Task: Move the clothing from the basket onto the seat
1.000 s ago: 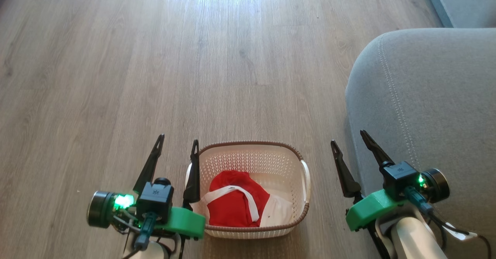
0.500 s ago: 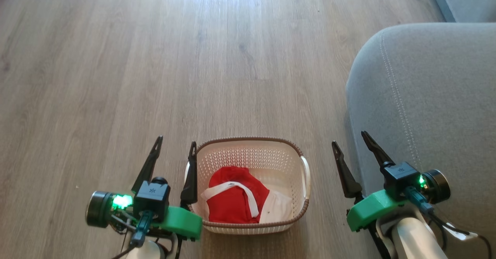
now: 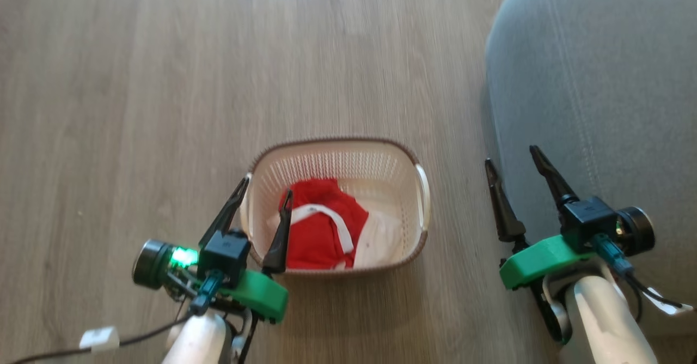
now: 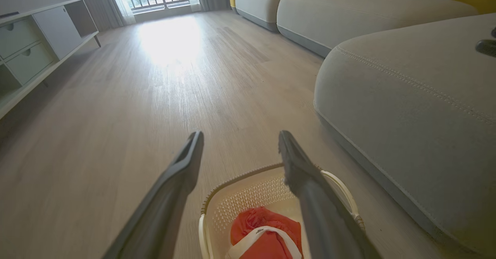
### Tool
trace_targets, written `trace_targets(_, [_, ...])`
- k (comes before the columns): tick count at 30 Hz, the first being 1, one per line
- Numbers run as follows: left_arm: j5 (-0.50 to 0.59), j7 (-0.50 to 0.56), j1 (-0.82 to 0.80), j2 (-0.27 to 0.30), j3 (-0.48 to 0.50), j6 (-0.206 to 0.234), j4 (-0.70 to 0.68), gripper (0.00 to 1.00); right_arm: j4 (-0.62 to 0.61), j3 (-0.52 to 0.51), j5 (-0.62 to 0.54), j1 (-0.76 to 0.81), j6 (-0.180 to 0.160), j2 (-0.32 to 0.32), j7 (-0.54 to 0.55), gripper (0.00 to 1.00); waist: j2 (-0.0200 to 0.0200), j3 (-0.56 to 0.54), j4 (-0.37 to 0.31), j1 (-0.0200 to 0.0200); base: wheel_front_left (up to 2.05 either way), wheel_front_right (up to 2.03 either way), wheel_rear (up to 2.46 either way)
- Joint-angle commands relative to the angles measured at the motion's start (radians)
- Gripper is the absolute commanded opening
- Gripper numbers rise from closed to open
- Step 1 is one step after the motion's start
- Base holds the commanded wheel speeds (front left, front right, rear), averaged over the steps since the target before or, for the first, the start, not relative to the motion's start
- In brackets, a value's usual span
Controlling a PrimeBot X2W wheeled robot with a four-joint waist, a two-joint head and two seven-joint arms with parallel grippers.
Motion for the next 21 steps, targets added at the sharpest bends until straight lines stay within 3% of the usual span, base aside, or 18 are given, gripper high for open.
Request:
trace_targets(1, [0.009, -0.01, -0.048, 0.009, 0.032, -0.007, -0.017, 1.0, -0.037, 0.016, -0.013, -0.026, 0.0, 0.0, -0.009, 1.0, 0.0, 0.082, -0.024, -0.0001, 0.0, 0.0, 0.0])
trace_targets(8, [0.066, -0.01, -0.162, 0.063, -0.043, -0.066, 0.142, 1.0, -0.071, -0.013, -0.026, -0.042, 0.0, 0.0, -0.009, 1.0, 0.0, 0.24, -0.067, -0.0001, 0.0, 0.0, 0.0])
trace_targets(21, [0.113, -0.01, -0.407, 0.176, -0.178, -0.104, 0.409, 1.0, -0.145, 0.038, 0.023, -0.088, 0.0, 0.0, -0.009, 1.0, 0.0, 0.512, -0.175, -0.0001, 0.0, 0.0, 0.0])
